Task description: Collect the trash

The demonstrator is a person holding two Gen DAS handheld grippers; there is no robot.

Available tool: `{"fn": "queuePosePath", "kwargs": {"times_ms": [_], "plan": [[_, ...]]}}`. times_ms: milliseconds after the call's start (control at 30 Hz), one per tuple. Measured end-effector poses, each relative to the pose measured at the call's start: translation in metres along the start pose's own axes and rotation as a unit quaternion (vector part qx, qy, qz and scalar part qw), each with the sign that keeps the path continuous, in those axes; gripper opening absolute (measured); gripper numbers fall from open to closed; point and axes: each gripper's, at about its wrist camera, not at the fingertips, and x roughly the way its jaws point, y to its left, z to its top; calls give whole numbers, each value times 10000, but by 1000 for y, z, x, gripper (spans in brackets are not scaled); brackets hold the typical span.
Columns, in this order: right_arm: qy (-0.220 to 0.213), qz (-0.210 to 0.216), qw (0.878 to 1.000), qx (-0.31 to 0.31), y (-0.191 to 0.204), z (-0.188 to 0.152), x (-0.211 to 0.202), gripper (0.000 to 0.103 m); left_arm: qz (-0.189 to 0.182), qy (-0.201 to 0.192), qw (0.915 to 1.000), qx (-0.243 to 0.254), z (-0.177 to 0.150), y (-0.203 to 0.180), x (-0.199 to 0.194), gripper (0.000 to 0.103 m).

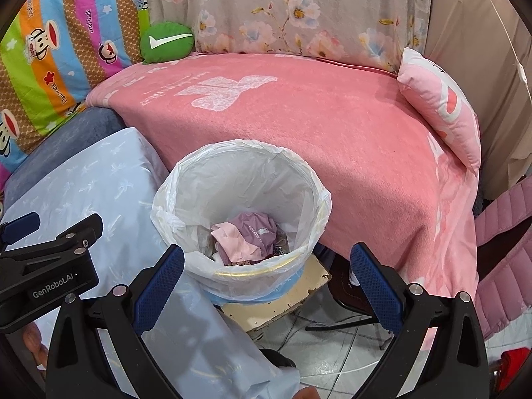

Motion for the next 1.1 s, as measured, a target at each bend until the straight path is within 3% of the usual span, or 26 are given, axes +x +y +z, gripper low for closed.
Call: {"fn": "queuePosePath", "kwargs": {"times_ms": [1100], "plan": [[66,-51,9999,102,-9,-4,1,98,23,-44,10000,-51,-8,-5,-3,96]]}}
